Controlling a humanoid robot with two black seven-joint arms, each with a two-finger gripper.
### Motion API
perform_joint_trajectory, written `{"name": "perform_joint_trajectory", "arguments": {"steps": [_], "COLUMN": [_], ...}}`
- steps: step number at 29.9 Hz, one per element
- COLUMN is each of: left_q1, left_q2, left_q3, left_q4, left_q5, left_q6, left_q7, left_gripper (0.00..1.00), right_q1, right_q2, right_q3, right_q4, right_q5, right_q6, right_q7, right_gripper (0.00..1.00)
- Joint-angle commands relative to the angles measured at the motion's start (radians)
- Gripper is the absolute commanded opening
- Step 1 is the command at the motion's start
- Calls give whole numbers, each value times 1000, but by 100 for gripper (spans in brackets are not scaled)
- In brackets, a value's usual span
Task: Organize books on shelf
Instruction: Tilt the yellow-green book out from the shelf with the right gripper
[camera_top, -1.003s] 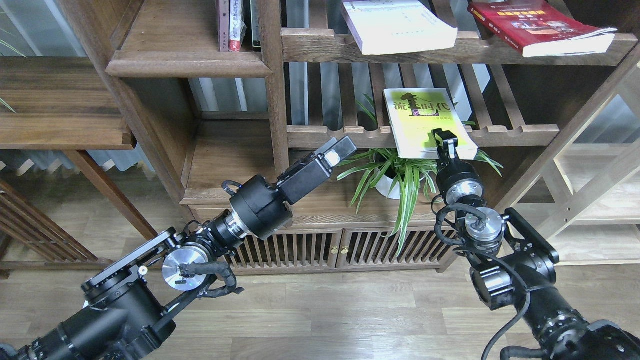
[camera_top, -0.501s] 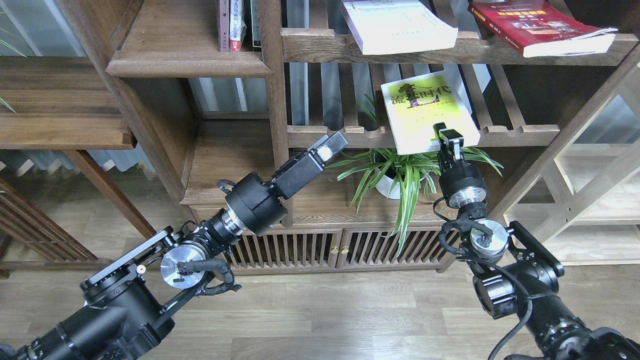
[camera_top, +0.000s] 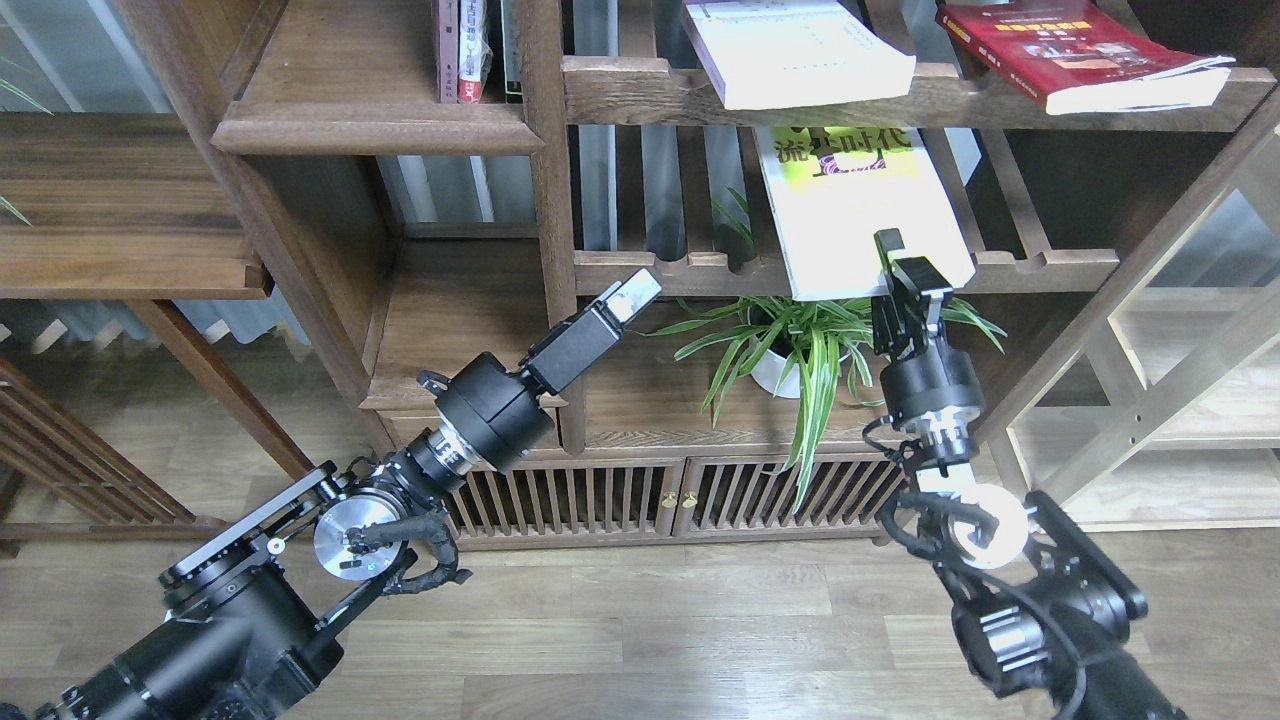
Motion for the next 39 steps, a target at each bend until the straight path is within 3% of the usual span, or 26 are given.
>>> {"name": "perform_joint_trajectory", "arguments": {"steps": [1, 13, 29, 33, 39], "left_q1": [0, 4, 32, 44, 43], "left_q2": [-5, -12, 1, -6, -16], "left_q3": [2, 4, 26, 26, 45], "left_q4": [1, 7, 71, 97, 104], "left_q5": [0, 2, 0, -37, -109], "left_q6": [0, 0, 0, 0, 0], "left_q7": [5, 11, 25, 53, 131], "left_gripper": [99, 99, 99, 99, 99], "right_q1": [-65, -260, -286, -285, -276], "right_q2": [1, -32, -17, -14, 17], "right_q3": [-10, -94, -114, -115, -157], "right_q4": [97, 223, 231, 231, 231], "right_q5": [4, 6, 6, 4, 6], "right_q6": [2, 2, 2, 2, 2], "right_q7": [0, -19, -19, -19, -20], "right_gripper": [3, 2, 2, 2, 3]}}
